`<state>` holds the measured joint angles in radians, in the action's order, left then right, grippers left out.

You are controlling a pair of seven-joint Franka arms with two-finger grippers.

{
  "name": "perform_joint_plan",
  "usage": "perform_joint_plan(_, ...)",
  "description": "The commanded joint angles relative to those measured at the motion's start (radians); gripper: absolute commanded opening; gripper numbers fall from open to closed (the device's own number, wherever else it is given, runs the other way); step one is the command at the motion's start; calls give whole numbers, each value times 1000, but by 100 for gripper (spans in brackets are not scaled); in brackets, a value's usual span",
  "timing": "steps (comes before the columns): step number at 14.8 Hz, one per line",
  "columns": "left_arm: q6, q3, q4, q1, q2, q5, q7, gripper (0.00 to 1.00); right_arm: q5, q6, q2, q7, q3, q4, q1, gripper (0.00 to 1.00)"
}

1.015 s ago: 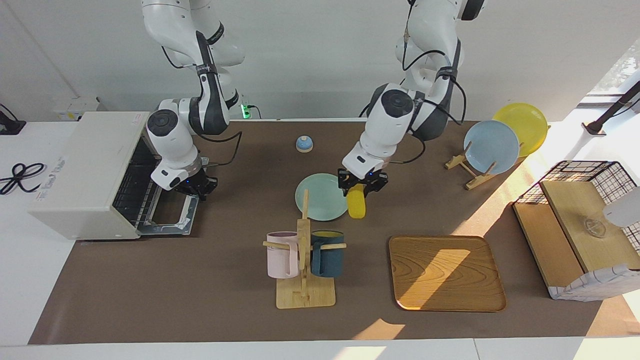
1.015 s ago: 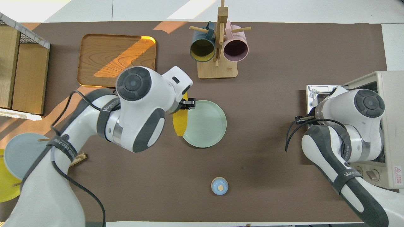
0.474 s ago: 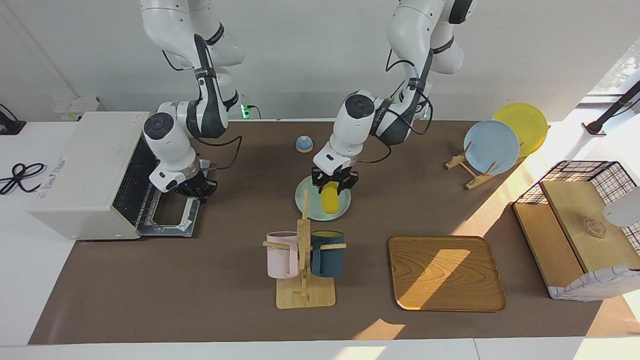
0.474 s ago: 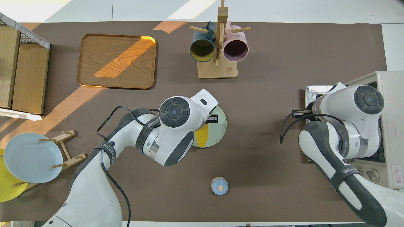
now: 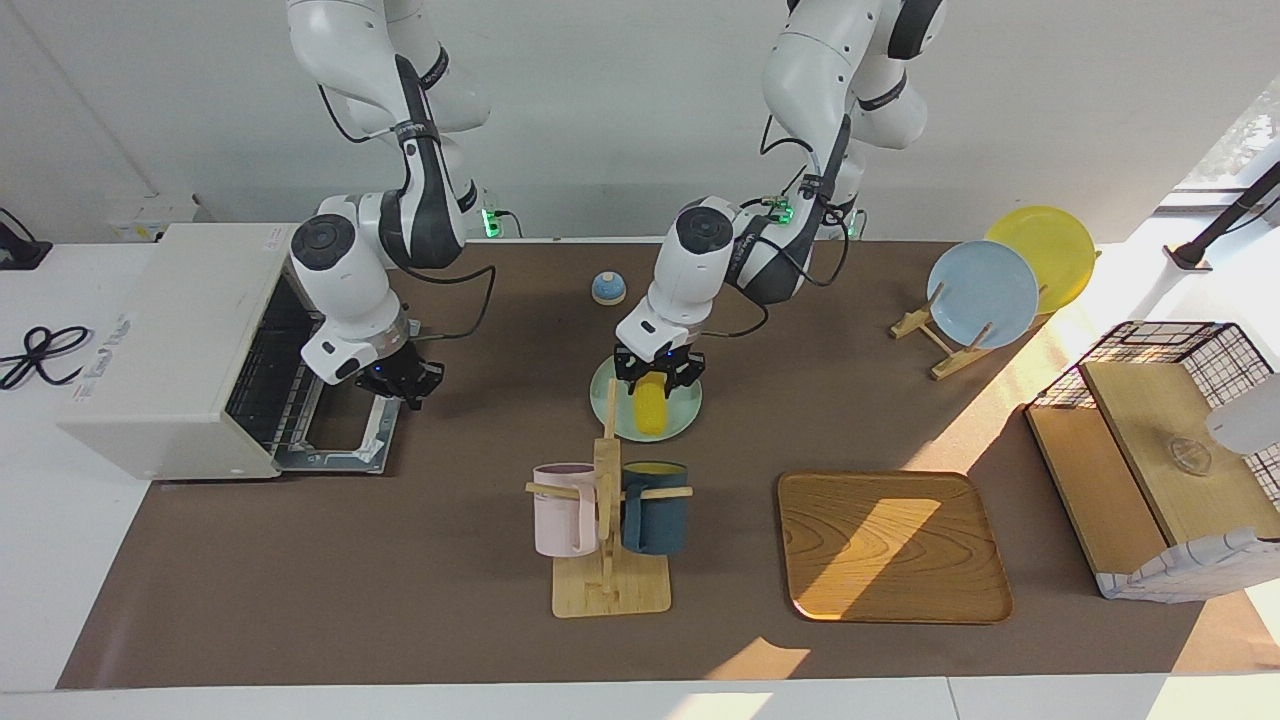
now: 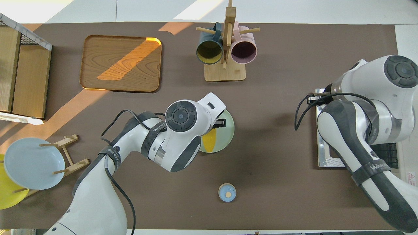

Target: Put corn in oven

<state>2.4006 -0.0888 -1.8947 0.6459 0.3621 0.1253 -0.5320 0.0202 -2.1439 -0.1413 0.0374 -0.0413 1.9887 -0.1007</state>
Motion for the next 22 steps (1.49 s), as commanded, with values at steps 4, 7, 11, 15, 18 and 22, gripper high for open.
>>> perform_joint_plan(4,-162,20,37,-81,-107,4,53,100,24,24,-29,15,-3,-48,-25,53)
perform_joint_plan(7,-291,26,115,-159,-140,-18,105,100,49,74,-34,71,-2,-112,-65,54)
perform_joint_plan(11,-452,29,241,-282,-173,-90,176,100,30,145,-96,298,-3,-260,-225,66)
perform_joint_plan(15,-579,29,264,-414,-256,-90,325,100,-40,247,-264,586,-3,-478,-420,66)
perform_joint_plan(18,-704,29,264,-494,-317,-90,398,100,-55,262,-423,734,-3,-653,-499,69)
perform_joint_plan(22,-826,30,252,-512,-385,-92,399,100,-51,71,-437,828,-2,-576,-603,72)
